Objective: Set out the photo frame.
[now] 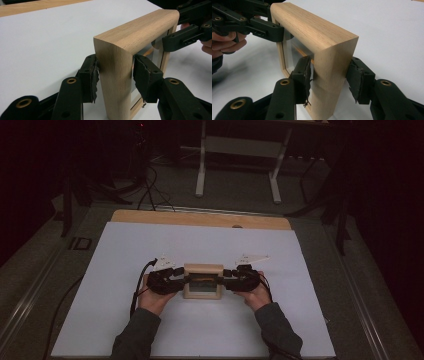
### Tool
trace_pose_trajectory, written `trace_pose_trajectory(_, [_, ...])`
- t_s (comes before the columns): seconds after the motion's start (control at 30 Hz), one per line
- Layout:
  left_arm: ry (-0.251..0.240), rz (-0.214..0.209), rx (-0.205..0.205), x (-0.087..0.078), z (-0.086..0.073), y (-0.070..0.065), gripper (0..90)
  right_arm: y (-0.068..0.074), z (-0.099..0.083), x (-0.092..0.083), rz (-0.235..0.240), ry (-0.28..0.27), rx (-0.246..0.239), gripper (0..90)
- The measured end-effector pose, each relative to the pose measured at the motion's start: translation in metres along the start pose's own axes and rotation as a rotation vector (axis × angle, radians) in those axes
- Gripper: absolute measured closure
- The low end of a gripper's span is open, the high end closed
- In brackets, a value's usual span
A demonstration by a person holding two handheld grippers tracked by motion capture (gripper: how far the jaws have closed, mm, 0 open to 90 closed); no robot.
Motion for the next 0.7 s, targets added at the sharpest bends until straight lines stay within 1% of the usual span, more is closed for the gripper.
trace_pose_trajectory(0.23, [0.005, -0.002, -0.014, 0.0003, -0.0001, -0.0004, 55.2, 0.0, 0.0, -0.0001, 0.0, 0.001, -0.002, 54.7])
trace_pose_trajectory(0.37, [0.018, -0.006, -0.018, 0.002, -0.0011, -0.0011, 52.4, 0.0003, 0.0002, -0.0001, -0.002, 0.004, -0.008, 54.1])
trace_pose_trajectory(0.43, [0.022, -0.002, -0.018, 0.0035, -0.0015, -0.0015, 50.5, 0.0009, 0.0005, 0.0003, -0.008, 0.009, -0.013, 50.7])
trace_pose_trajectory(0.6, [0.019, 0.005, -0.02, 0.0018, -0.0009, -0.0013, 48.6, 0.0006, 0.0004, -0.0002, -0.011, 0.011, -0.014, 48.1])
trace_pose_trajectory(0.7, [0.013, 0.005, -0.019, -0.0021, -0.0005, -0.0011, 47.5, 0.0, -0.0002, -0.0022, -0.012, 0.011, -0.014, 46.4])
Point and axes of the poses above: each handheld gripper's, and its own axes: x roughly forward along the jaws, z roughly out of its top, y roughly to its left, the point moved 7 cm from there along x, roughly forward along the jaws, and after that the axes turned 13 degrees about x, right-handed, at the moved point
